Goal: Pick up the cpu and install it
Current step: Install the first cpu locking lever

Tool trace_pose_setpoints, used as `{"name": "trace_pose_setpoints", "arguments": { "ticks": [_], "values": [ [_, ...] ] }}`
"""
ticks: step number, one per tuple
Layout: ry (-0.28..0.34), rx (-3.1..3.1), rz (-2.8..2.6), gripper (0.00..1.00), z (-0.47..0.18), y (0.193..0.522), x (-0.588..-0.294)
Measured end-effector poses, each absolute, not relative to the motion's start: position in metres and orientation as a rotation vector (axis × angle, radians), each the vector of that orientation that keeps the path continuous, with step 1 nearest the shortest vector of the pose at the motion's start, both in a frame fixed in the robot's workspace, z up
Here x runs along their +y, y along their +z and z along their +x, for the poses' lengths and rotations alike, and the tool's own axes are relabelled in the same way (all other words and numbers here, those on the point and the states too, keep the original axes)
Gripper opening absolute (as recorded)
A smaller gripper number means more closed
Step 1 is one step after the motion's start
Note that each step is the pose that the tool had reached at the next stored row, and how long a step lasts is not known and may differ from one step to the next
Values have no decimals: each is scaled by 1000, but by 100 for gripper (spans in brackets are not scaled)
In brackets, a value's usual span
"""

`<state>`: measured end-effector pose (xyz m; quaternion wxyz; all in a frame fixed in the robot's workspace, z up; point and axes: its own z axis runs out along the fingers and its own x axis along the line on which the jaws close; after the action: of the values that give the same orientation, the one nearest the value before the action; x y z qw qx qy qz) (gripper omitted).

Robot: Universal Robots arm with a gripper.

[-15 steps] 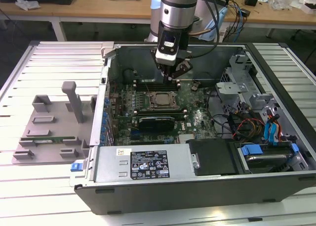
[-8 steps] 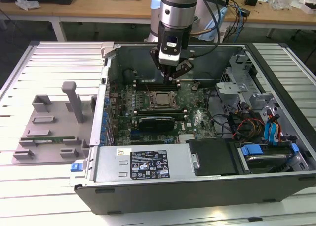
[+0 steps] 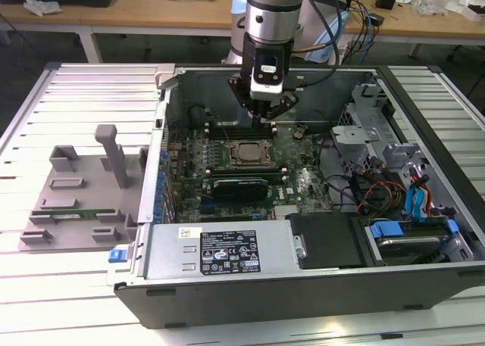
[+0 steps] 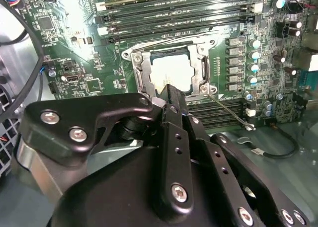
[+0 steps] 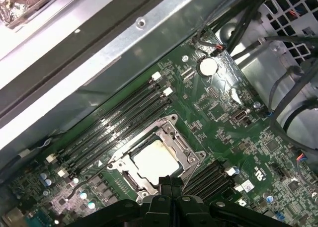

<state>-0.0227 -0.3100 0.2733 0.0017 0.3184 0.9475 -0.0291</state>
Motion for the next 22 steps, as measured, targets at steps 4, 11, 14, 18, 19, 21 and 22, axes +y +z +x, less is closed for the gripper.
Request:
{"name": "trace_pose_setpoints", "arguments": {
  "ticks": [4,11,14,18,19,21,22],
  "values": [
    [-91,2995,927,11,-23,273,-310],
    [-91,3025,817,11,-23,273,-310],
    [-91,3031,794,11,-23,273,-310],
    [-90,3039,758,11,-23,273,-310],
    [-90,3041,750,11,-23,273,-310],
    [-90,3046,727,11,-23,273,-310],
    [-90,3049,713,11,-23,273,-310]
  ]
}}
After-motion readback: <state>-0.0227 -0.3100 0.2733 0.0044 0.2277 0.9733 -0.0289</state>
